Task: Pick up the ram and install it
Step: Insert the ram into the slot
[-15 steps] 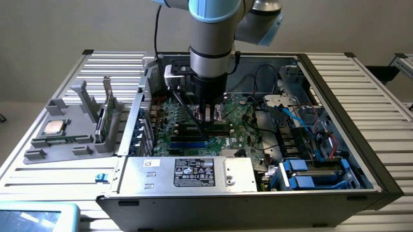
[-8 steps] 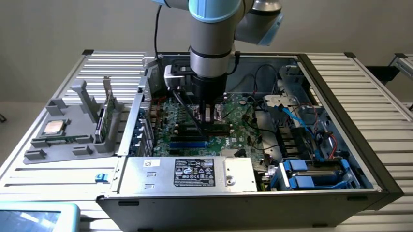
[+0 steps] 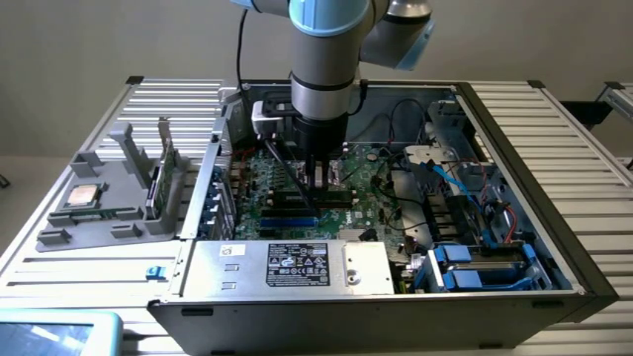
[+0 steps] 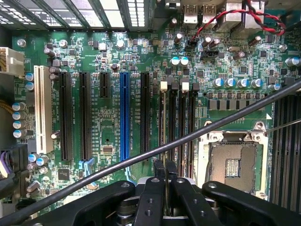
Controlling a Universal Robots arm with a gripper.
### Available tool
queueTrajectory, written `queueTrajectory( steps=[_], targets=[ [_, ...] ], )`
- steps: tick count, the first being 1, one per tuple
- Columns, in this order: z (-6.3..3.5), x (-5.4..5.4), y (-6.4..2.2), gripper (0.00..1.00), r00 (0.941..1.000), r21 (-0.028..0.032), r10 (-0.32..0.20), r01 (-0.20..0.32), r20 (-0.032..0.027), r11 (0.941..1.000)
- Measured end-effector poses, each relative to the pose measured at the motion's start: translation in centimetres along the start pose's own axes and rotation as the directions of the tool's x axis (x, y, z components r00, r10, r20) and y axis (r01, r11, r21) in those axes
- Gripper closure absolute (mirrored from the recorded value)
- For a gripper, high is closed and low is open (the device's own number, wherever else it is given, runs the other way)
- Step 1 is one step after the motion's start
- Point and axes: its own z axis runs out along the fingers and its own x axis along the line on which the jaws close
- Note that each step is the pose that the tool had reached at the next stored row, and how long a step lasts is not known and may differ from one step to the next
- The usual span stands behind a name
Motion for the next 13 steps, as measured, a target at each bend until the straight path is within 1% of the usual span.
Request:
queueTrajectory(
  steps=[10, 13],
  targets=[
    [0.09, 0.00, -0.01, 0.89, 1.0000, -0.0001, 0.000, 0.000, -0.0001, 1.0000],
    [0.10, 0.00, -0.06, 0.89, 1.0000, 0.0000, 0.000, 0.000, 0.0009, 1.0000]
  ],
)
